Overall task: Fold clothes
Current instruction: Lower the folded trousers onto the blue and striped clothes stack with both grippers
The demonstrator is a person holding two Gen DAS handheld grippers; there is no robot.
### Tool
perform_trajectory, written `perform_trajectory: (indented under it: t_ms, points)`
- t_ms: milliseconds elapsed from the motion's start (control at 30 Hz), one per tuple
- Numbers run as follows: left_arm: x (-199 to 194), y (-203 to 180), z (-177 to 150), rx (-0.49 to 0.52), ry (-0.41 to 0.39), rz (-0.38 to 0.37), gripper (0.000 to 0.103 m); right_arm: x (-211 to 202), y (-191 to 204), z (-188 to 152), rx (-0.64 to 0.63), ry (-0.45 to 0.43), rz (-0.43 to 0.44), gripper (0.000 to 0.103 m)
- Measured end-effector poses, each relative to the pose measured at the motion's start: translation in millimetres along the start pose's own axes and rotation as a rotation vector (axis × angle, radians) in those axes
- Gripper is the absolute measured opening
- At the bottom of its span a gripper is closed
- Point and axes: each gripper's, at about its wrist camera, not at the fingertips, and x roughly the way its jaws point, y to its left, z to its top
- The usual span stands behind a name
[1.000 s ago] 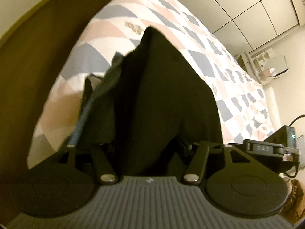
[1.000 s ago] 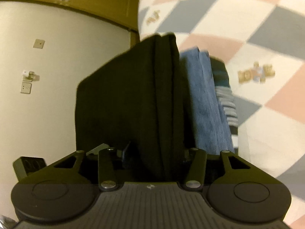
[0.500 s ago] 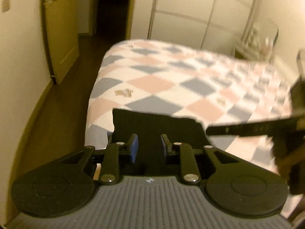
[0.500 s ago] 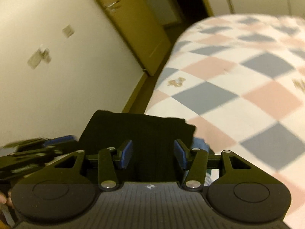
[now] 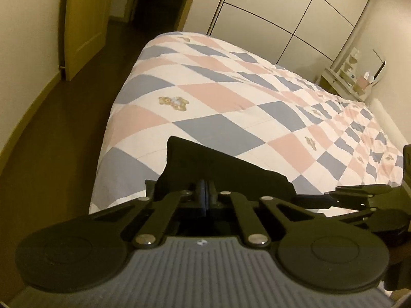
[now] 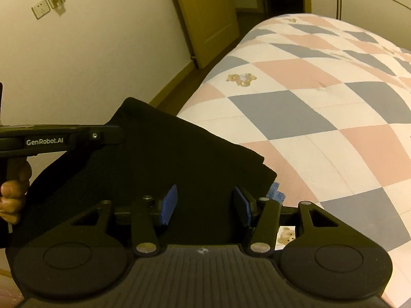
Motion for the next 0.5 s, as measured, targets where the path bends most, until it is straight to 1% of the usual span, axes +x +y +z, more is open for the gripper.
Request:
perform_trajectory:
  t_ms: [67, 133, 200, 267, 300, 333, 367, 433, 500]
  points:
    - [-1.6, -2.3, 3.9, 0.003, 0.011, 0.023, 0.004, -2.0, -2.0, 3.4, 0.020, 0.002, 0.018, 0.052]
    - [-9.9, -10.8, 10.1, 0.022, 0.020, 0.057, 0.003, -13.7, -9.4, 6.5, 0.080, -0.014, 0.076, 0.054]
    - [-24.6, -19.0, 11.4, 0.022, 0.016, 0.082, 0.003, -28.2, -18.3, 6.9, 0.155, -0.037, 0.135, 0.054]
    - [-45.1, -24.2, 6.4, -0.005, -0.002, 0.091, 0.004, -45.6, -24.2, 1.7, 0.208, -0.060, 0.179, 0.054]
    - [-56.1, -26.5, 2.8, -0.021, -0.016, 0.095, 0.005, -54.7, -25.6, -2.2, 0.222, -0.069, 0.196, 0.054]
    - [-68.0, -29.0, -2.3, -0.037, -0.033, 0.104, 0.010, -63.7, -27.1, -6.1, 0.237, -0.078, 0.213, 0.054]
    - [-80.5, -31.4, -8.8, -0.055, -0.044, 0.109, 0.010, -72.3, -27.6, -10.5, 0.247, -0.085, 0.228, 0.054]
    - [-103.7, -35.4, -23.1, -0.094, -0.057, 0.105, 0.010, -84.4, -19.7, -23.5, 0.215, -0.073, 0.248, 0.055]
    - [-116.5, -41.5, -36.2, -0.112, -0.050, 0.105, 0.010, -96.6, -11.8, -36.6, 0.184, -0.061, 0.267, 0.055]
